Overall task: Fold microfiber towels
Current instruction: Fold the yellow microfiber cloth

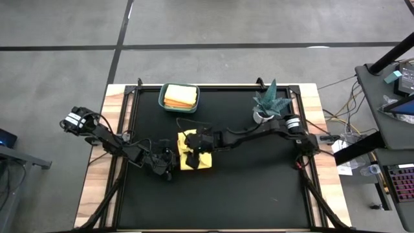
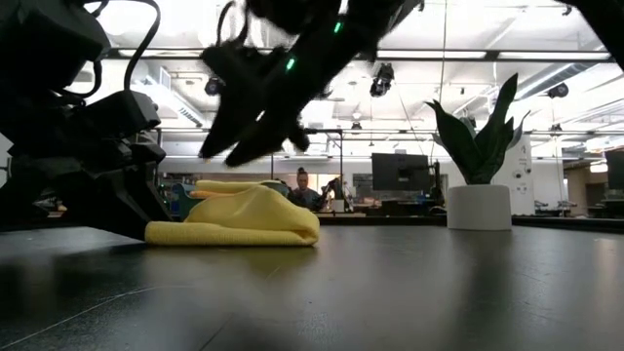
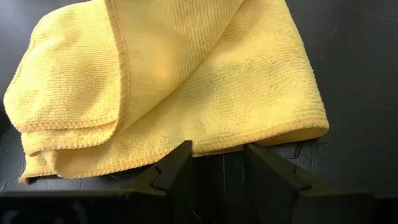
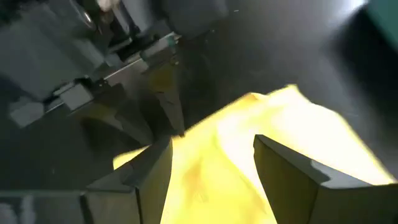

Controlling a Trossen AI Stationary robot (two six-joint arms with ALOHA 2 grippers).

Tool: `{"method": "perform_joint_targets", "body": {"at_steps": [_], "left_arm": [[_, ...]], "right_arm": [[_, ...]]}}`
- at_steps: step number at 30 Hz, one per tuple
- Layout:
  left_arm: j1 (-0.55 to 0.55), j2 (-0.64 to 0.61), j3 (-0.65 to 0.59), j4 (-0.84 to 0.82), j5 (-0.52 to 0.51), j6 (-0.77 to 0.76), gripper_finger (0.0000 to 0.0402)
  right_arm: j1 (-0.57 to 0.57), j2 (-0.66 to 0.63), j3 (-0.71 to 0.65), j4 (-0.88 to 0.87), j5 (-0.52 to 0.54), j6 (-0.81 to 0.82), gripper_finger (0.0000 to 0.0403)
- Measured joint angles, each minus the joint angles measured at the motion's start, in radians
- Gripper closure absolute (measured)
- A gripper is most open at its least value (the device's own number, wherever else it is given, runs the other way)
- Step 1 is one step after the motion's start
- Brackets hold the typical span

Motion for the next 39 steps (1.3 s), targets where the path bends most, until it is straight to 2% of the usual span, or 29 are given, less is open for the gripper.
{"method": "perform_joint_targets", "body": {"at_steps": [6, 12, 15, 25, 33, 39], "left_arm": [[0.000, 0.000, -0.001, -0.001, 0.000, 0.000, 0.0269], [0.000, 0.000, -0.001, -0.001, -0.002, -0.001, 0.0269], [0.000, 0.000, -0.001, 0.001, -0.002, -0.001, 0.0269], [0.000, 0.000, -0.002, 0.004, -0.003, 0.000, 0.0269], [0.000, 0.000, -0.002, 0.004, -0.003, 0.000, 0.0269], [0.000, 0.000, -0.002, 0.004, -0.004, 0.000, 0.0269]], "right_arm": [[0.022, -0.095, -0.011, -0.211, 0.102, -0.037, 0.0188], [0.039, -0.118, -0.083, -0.205, 0.122, -0.022, 0.0188], [0.038, -0.110, -0.146, -0.126, 0.123, 0.000, 0.0188], [0.021, -0.107, -0.361, 0.301, 0.114, 0.078, 0.0193], [0.017, -0.107, -0.399, 0.352, 0.102, 0.104, 0.0269], [0.027, -0.107, -0.397, 0.433, 0.043, 0.070, 0.0374]]}}
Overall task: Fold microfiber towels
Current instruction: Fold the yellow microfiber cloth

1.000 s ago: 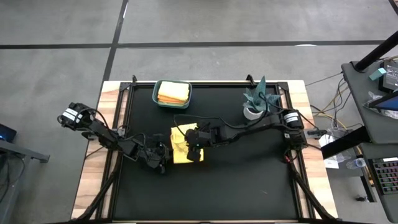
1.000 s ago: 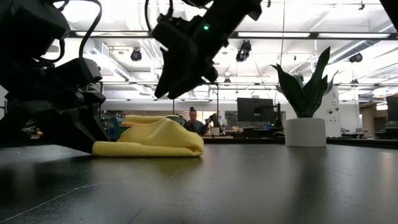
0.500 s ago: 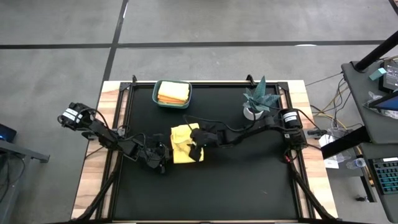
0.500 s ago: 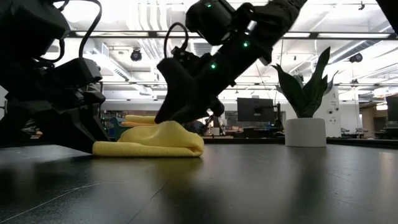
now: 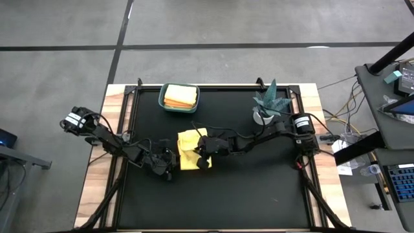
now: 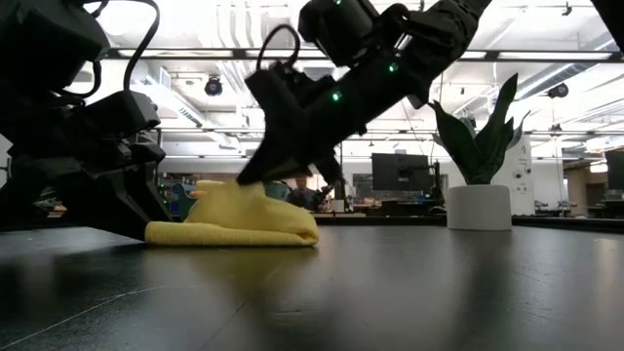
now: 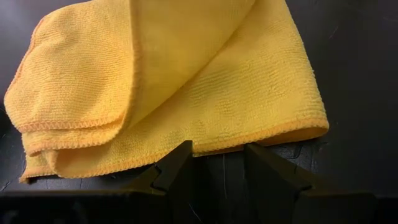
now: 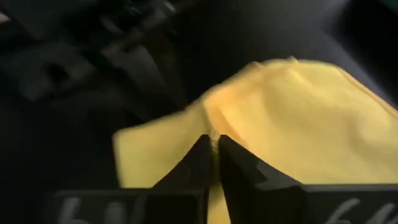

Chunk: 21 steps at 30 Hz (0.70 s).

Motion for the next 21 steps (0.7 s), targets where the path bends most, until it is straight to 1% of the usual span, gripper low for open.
{"method": "perform_joint_targets", "body": {"at_steps": [1, 5, 12, 15, 19, 21], "left_arm": [[0.000, 0.000, 0.000, 0.000, 0.000, 0.000, 0.0269], [0.000, 0.000, 0.000, 0.000, 0.000, 0.000, 0.0269], [0.000, 0.000, 0.000, 0.001, 0.000, 0.000, 0.0269], [0.000, 0.000, 0.000, 0.002, -0.001, 0.000, 0.0269], [0.000, 0.000, 0.000, 0.008, -0.002, 0.000, 0.0269], [0.000, 0.000, 0.000, 0.008, -0.002, 0.000, 0.0269]], "right_arm": [[0.003, 0.000, 0.000, 0.022, -0.015, -0.009, 0.0383], [0.014, 0.000, 0.000, 0.090, -0.040, -0.014, 0.0392], [0.032, 0.014, 0.011, 0.137, -0.043, -0.025, 0.0394], [0.042, 0.062, 0.044, 0.169, -0.057, -0.029, 0.0394], [0.051, 0.135, 0.117, 0.165, -0.062, -0.051, 0.0394], [0.052, 0.162, 0.153, 0.152, -0.088, -0.068, 0.0394]]}}
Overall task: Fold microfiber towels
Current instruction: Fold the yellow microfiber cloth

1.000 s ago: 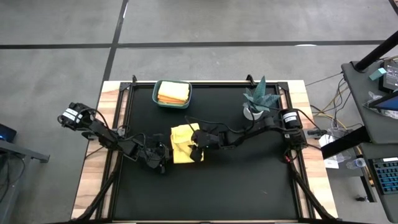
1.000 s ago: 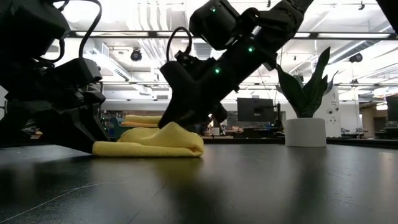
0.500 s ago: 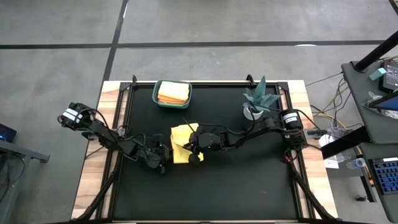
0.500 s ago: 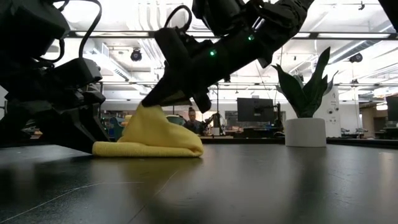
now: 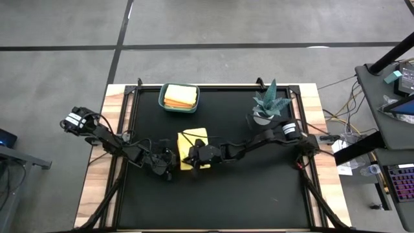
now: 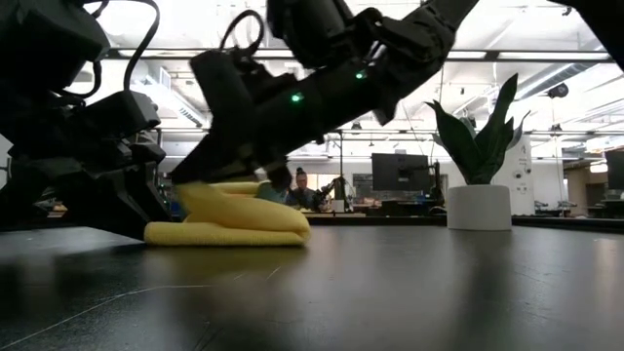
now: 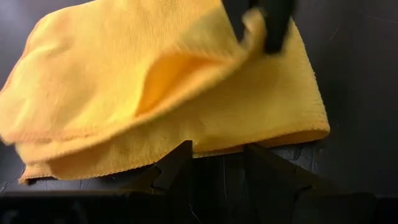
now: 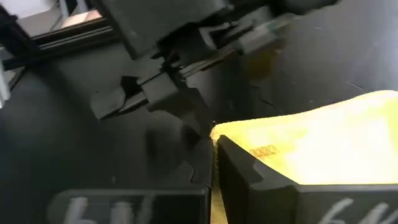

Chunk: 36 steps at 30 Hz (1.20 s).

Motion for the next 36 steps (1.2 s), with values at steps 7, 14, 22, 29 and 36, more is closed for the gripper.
{"method": "perform_joint_targets", "body": {"at_steps": [7, 14, 22, 29, 36], "left_arm": [[0.000, 0.000, 0.000, 0.000, 0.000, 0.000, 0.0269], [0.000, 0.000, -0.001, 0.002, 0.000, 0.001, 0.0269], [0.000, -0.006, -0.001, -0.001, 0.000, 0.002, 0.0269], [-0.001, -0.076, -0.002, -0.100, 0.016, -0.003, 0.0269], [-0.001, -0.152, -0.004, -0.198, 0.019, -0.006, 0.0269]], "right_arm": [[0.002, 0.041, 0.087, -0.121, -0.033, -0.004, 0.0394], [0.004, 0.064, 0.107, -0.137, -0.075, 0.023, 0.0359], [0.004, 0.063, 0.128, -0.150, -0.129, 0.009, 0.0274], [0.005, 0.030, 0.231, -0.419, -0.134, -0.069, 0.0228], [0.010, -0.036, 0.278, -0.627, -0.121, -0.145, 0.0221]]}}
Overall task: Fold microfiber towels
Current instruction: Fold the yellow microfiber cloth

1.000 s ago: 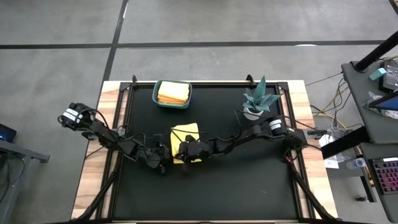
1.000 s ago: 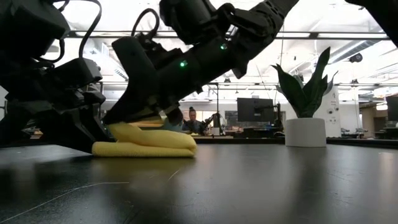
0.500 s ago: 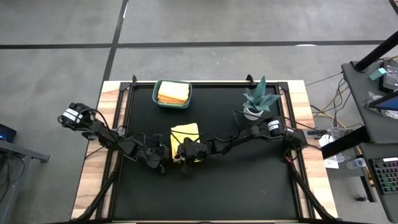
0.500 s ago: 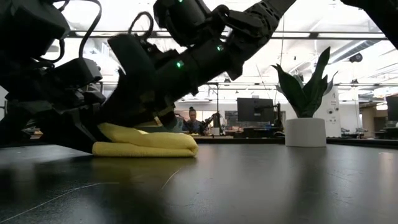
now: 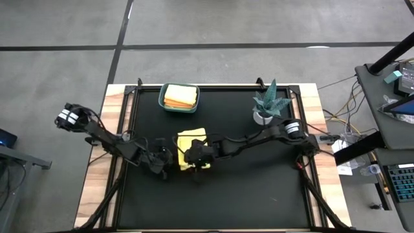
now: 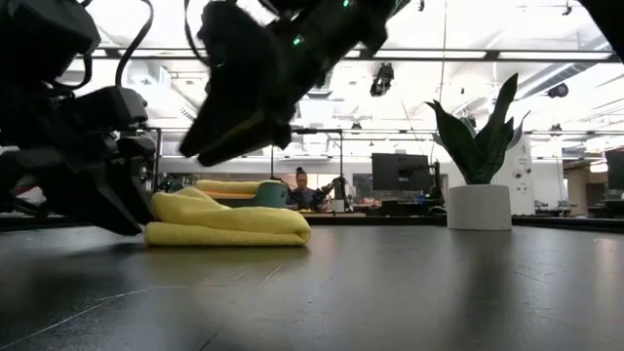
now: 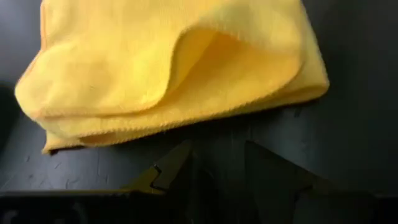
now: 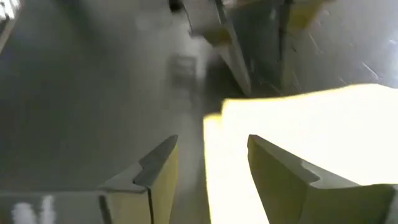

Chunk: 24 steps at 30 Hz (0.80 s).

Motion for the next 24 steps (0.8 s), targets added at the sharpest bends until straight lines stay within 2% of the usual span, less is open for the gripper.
{"method": "perform_joint_targets", "body": {"at_steps": [3, 9, 17, 24], "left_arm": [[0.000, -0.044, 0.000, 0.001, 0.039, 0.000, 0.0269], [-0.003, -0.128, 0.023, 0.039, 0.105, -0.010, 0.0269], [-0.002, -0.107, 0.028, 0.086, 0.113, -0.158, 0.0269], [0.002, -0.021, 0.036, 0.142, 0.112, -0.181, 0.0269]], "right_arm": [[0.008, -0.039, -0.008, -0.099, 0.040, -0.013, 0.0228], [0.051, -0.087, -0.036, -0.298, 0.209, -0.061, 0.0247], [0.094, -0.091, -0.148, -0.295, 0.241, -0.068, 0.0270], [0.096, -0.091, -0.222, -0.191, 0.263, -0.042, 0.0284]]}}
